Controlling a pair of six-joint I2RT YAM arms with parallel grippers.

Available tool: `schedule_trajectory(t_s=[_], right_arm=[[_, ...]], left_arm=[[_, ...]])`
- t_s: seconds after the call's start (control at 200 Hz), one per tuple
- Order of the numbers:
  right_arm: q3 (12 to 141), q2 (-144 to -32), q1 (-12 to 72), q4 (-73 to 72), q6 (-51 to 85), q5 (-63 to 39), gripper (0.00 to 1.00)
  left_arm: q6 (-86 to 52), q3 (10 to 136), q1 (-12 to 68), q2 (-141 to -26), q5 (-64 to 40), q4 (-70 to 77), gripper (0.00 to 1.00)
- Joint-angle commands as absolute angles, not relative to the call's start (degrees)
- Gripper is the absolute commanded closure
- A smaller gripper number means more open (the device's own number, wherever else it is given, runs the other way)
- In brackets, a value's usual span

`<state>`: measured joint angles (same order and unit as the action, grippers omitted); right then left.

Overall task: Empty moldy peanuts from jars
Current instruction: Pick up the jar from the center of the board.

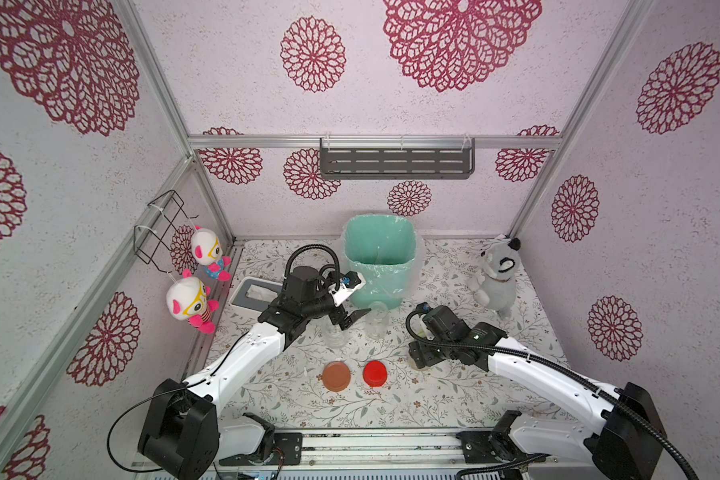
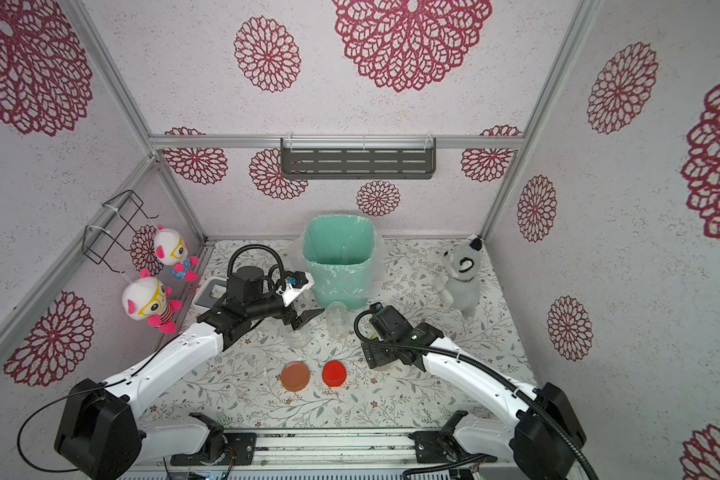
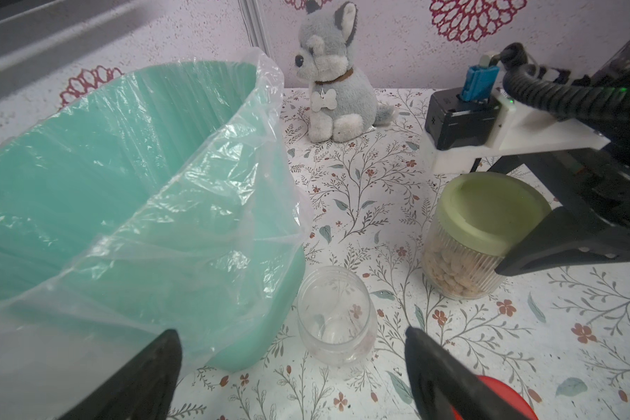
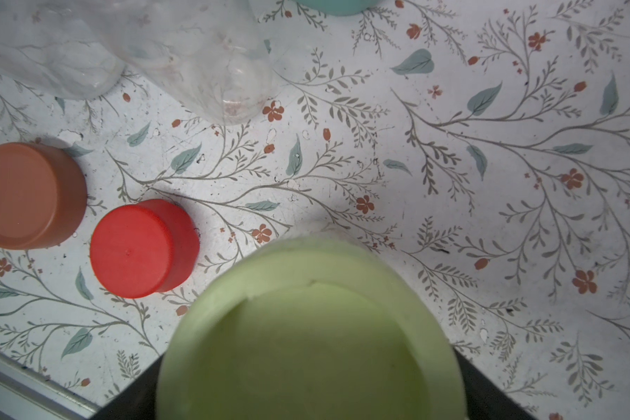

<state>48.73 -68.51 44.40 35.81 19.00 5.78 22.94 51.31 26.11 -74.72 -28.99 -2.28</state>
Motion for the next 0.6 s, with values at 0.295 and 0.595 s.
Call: schedule_trajectory(t_s=[0.295,0.595], right_arm=[[50.4,-68.9,44.2,34.3,17.8,7.5,0.08],[50.2,-69.8,44.2,33.8,17.7,7.0,0.14]], left_arm=[[23.6,50.9,26.6,-73.9,-28.7,-2.4,0.03],[23.6,50.9,26.6,-74.0,-28.6,-2.4,0.03]])
